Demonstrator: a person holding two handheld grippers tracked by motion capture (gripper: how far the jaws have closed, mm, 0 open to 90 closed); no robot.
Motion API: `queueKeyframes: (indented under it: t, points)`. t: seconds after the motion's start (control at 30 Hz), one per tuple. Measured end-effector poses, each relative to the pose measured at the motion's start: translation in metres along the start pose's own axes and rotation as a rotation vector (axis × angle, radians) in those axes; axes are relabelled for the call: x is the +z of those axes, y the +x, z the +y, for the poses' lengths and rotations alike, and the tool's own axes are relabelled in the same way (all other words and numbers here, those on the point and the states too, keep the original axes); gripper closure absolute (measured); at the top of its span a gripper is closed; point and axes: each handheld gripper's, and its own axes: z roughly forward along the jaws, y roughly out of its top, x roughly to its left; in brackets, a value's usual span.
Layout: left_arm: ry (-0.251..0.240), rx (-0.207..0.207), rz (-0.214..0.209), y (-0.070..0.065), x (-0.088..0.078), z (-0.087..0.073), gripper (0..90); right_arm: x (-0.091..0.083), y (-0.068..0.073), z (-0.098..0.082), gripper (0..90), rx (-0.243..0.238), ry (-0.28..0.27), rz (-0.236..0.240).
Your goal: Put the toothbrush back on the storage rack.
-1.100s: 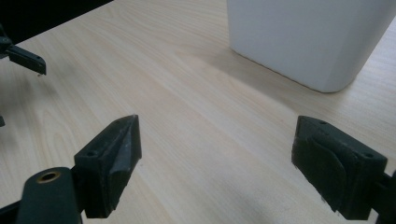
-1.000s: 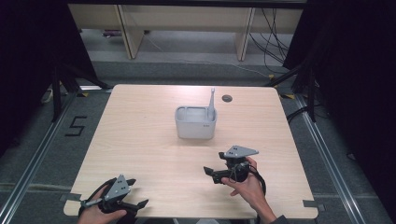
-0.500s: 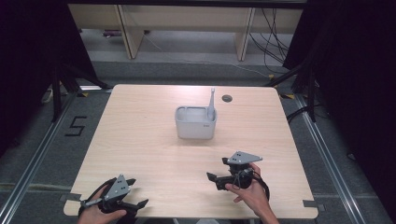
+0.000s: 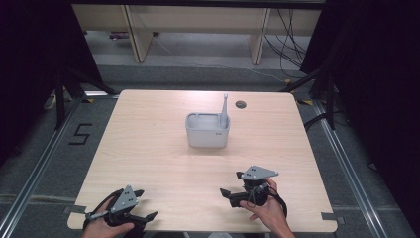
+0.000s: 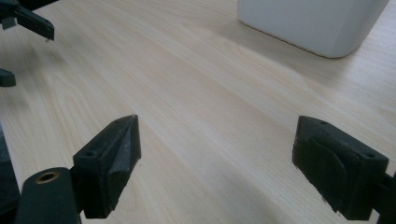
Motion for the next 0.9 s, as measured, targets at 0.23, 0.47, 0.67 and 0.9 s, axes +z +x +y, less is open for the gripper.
queueKeyframes:
  t: [0.23,0.47,0.67,0.9]
  points:
    - [0.004,0.004,0.006,0.0,0.0,0.0,14.7,-0.001,0.0,-0.005,16.3,-0.001,0.028,0.005]
    - [-0.004,0.003,0.002,0.0,0.0,0.0,14.7,0.0,0.003,-0.009,16.3,-0.008,0.057,-0.001]
    - [-0.005,0.012,0.014,0.0,0.001,0.0,14.7,-0.001,0.004,-0.012,16.4,-0.01,0.066,0.009]
    - [-0.005,-0.001,0.002,-0.001,0.001,0.0,14.7,-0.001,0.004,-0.014,16.4,-0.01,0.069,0.007]
